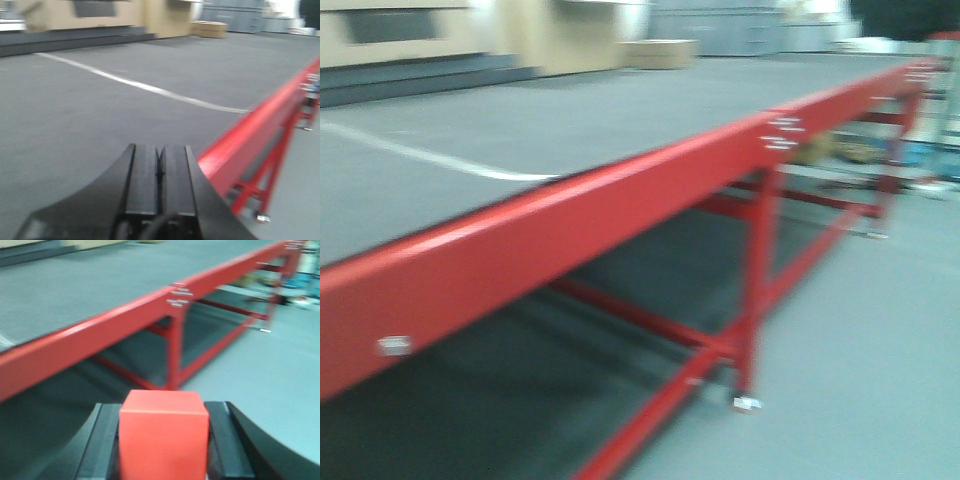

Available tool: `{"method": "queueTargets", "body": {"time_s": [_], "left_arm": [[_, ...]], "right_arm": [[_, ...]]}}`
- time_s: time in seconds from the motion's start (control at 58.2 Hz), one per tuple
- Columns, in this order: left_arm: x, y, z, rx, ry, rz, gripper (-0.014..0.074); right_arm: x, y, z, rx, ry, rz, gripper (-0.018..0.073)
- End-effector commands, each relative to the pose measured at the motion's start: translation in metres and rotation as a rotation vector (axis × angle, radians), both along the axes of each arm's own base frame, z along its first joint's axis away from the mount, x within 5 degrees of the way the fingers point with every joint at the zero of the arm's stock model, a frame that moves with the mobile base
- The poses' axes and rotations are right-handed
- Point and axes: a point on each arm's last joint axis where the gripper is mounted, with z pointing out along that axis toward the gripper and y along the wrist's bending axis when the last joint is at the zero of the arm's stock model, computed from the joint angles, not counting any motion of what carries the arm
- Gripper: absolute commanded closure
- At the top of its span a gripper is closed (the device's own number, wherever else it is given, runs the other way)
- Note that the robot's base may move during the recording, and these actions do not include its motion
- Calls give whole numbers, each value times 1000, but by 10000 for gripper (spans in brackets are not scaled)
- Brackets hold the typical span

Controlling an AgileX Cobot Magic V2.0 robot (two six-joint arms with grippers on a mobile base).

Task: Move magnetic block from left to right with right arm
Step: 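Drive the base past the red table toward the black chair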

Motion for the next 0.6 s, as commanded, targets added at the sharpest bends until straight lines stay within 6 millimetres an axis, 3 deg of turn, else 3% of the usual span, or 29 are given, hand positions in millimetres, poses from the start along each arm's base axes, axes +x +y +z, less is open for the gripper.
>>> {"method": "queueTargets", "body": {"time_s": [0.0, 0.584], "left_arm": [[-1, 1, 6, -14, -89, 9, 722], [-1, 1, 6, -14, -89, 9, 722]], "right_arm": [[0, 0, 18, -15, -113, 0, 335], [0, 0, 18, -15, -113, 0, 335]]}}
